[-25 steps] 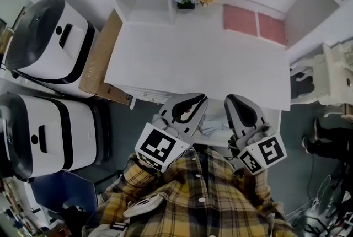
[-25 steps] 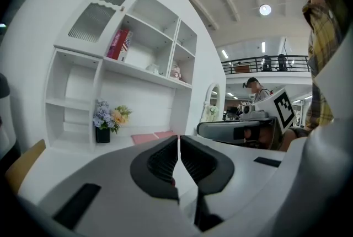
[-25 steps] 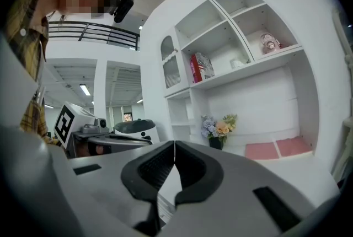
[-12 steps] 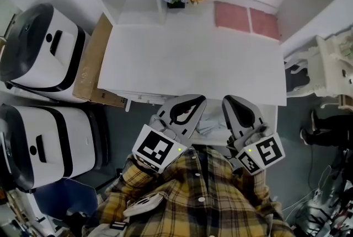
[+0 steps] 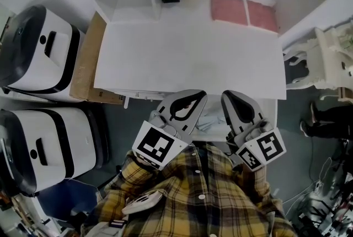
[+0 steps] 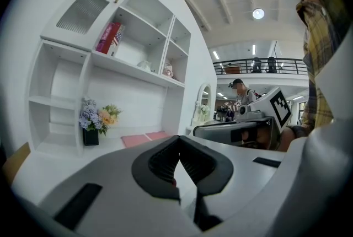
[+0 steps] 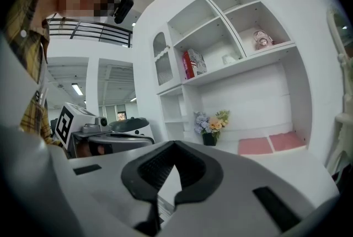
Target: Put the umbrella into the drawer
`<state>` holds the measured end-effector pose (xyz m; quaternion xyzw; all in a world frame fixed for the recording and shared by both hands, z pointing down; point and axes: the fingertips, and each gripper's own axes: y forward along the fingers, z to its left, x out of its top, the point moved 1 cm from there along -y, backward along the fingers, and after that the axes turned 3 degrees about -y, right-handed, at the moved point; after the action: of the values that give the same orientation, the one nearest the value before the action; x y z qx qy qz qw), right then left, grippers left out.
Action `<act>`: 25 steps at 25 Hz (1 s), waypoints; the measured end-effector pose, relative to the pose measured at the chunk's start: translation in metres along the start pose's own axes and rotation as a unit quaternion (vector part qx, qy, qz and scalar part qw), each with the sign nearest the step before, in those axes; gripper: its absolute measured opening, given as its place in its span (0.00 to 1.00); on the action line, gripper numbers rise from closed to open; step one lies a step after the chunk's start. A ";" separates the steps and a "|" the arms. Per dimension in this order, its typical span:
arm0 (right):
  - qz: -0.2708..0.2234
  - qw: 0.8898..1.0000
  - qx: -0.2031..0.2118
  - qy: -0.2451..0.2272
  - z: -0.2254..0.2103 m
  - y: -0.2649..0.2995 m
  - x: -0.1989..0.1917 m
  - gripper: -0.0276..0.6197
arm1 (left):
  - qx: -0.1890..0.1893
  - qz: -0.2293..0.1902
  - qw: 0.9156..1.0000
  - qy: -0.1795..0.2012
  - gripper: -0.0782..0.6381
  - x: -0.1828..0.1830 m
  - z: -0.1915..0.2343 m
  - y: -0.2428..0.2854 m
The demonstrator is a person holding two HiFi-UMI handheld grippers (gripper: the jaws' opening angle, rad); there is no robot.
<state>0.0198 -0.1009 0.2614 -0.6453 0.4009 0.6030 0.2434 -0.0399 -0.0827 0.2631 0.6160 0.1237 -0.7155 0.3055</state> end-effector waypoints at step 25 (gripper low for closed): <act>0.014 1.000 -0.007 0.002 -0.009 -0.007 -0.009 0.07 | -0.014 0.015 1.000 0.008 0.14 -0.007 -0.009 0.013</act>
<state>0.0315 -0.1023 0.2705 -0.6424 0.4060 0.6079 0.2301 -0.0245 -0.0856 0.2699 0.6192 0.1265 -0.7042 0.3235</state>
